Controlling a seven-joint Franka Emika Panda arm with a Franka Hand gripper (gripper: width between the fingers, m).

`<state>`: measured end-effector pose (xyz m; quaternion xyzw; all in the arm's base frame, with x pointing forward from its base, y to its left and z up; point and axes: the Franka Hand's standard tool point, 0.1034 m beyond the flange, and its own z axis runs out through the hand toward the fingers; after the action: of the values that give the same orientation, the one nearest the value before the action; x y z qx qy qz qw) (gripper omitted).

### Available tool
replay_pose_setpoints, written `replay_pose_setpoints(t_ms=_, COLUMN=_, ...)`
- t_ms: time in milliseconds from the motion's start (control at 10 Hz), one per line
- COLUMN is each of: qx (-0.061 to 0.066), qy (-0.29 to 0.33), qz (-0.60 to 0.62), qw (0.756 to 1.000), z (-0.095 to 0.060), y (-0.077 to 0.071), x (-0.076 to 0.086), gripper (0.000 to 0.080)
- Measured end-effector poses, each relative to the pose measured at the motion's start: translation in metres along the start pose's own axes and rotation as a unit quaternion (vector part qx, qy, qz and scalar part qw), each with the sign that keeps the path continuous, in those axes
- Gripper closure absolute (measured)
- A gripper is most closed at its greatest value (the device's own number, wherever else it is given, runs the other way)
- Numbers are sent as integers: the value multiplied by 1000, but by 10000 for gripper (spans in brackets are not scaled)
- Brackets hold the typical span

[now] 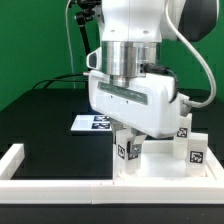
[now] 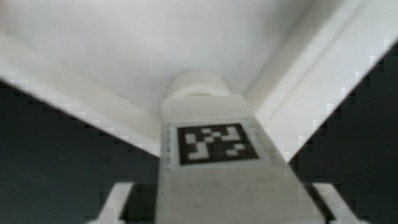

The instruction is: Assemble square table

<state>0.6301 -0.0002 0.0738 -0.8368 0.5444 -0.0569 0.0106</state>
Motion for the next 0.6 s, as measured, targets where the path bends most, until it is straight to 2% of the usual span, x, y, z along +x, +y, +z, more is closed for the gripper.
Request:
replay_pose_setpoints(t_ms=200, qx=19, qy=-21, qz=172, qw=985, z=0, y=5, x=2, gripper=509)
replay_pose_setpoints(t_ms=400, qx=27, qy=-37, qz=270, qw=962, z=1, y=7, x=3, gripper=509)
replay_pose_setpoints(t_ms=600, qx=26, qy=-37, qz=271, qw=962, z=2, y=7, x=1, gripper=509)
